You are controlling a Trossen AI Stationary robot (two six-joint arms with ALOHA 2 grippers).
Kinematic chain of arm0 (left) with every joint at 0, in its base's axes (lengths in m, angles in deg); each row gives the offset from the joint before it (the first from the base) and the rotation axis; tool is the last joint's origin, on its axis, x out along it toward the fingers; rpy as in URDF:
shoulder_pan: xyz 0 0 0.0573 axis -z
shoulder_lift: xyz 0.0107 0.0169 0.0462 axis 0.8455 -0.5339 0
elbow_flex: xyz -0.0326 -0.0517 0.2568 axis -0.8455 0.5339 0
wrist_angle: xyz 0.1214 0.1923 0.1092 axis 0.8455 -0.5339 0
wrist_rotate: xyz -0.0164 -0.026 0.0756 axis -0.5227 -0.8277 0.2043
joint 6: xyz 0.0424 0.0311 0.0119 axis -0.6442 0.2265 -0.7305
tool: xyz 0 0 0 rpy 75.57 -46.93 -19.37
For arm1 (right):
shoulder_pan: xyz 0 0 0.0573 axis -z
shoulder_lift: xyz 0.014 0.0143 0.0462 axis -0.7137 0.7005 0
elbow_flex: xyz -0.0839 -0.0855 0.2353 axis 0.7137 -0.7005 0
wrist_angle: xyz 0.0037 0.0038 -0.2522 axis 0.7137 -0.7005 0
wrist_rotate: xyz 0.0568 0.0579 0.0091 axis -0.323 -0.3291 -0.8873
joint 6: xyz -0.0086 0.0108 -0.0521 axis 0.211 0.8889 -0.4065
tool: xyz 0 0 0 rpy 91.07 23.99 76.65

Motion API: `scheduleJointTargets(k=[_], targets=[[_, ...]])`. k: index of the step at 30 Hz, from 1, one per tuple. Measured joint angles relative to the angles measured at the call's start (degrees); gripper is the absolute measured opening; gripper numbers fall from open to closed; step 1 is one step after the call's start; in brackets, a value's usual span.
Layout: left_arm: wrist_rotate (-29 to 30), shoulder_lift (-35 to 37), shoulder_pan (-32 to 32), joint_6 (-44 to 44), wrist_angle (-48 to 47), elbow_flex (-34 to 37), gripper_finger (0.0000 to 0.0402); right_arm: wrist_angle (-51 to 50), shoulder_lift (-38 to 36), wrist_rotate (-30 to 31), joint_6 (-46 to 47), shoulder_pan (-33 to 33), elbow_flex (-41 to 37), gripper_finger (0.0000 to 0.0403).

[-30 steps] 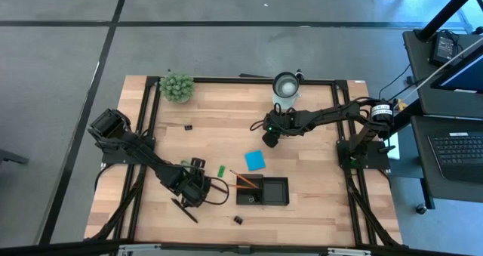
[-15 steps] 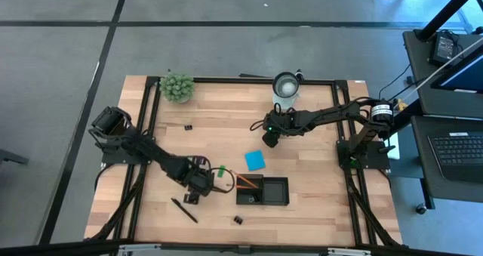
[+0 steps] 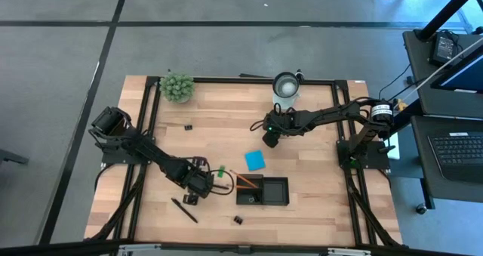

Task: Pick and place office supplies into organizer
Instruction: Put the middle pen into the top left slot of the desk organizer

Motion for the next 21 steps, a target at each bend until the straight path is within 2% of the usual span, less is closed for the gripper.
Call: scheduleJointTargets(k=[5,12,21], targets=[[1.8,0.0,1.6,-2.6,0.0,0.1,0.0038,0.0,0.0,0.0,-0.9,0.0,0.0,0.0228],[6.0,2.4,3.2,-0.7,-0.7,0.4,0.0038,0.0,0.0,0.0,-1.1,0.0,0.0,0.0228],[6.9,4.5,3.2,0.3,-2.3,0.3,0.0027,0.0,0.0,0.0,-0.8,0.0,0.0,0.0228]])
